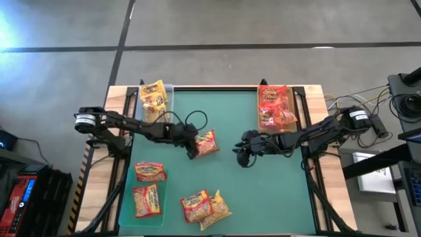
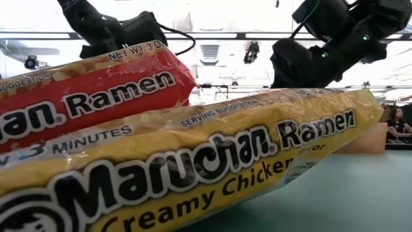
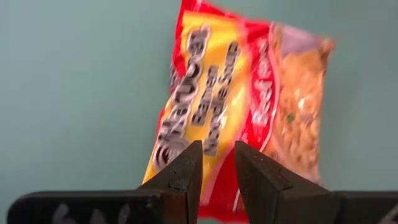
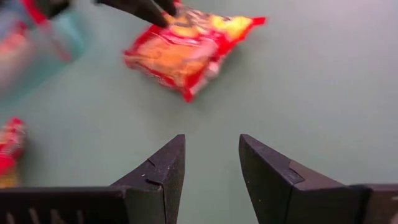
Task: Sort Maruchan noodles
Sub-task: Put the red noodle pack into the green bin
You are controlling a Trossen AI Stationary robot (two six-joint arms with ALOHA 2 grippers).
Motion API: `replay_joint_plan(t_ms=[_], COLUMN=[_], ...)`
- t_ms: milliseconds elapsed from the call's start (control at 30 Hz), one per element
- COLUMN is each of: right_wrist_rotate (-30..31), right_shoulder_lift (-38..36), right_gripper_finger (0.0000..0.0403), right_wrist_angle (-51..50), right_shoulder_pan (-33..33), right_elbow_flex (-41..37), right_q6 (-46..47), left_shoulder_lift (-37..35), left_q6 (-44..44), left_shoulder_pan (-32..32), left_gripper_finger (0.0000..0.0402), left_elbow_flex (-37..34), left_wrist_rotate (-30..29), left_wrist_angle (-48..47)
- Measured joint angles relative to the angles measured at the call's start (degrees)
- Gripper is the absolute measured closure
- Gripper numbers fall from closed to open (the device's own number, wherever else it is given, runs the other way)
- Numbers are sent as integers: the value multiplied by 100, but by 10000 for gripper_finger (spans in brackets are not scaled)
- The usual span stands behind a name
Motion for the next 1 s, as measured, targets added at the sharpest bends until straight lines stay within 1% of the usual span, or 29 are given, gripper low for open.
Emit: replay_joint_plan(t_ms=[133,200,300,433,633,767,900,1000], right_wrist_rotate=[-17,-26,-63,-113,-189,-190,-280,-388], right_shoulder_lift=[207,340,618,1097,1549,1620,1580,1563], right_gripper_finger=[264,264,264,264,264,264,264,264], right_wrist_angle=[1139,1588,1955,2097,2090,2073,2050,2097], right_shoulder_pan=[278,408,567,670,587,428,300,283], right_elbow_flex=[-230,-313,-322,-143,249,397,418,436], right_q6=[159,267,399,583,589,585,841,946], left_shoulder_lift=[0,0,0,-21,-124,-136,-140,-140], left_q6=[3,1,-79,-100,257,516,776,1233], left_shoulder_pan=[-4,-4,-7,-82,-379,-530,-515,-461], left_gripper_finger=[325,325,325,325,325,325,323,314], left_elbow_flex=[-149,-179,-220,-233,-57,46,56,55], left_wrist_rotate=[-46,-44,69,145,179,185,139,-26], left_wrist_angle=[559,539,343,277,273,192,5,-221])
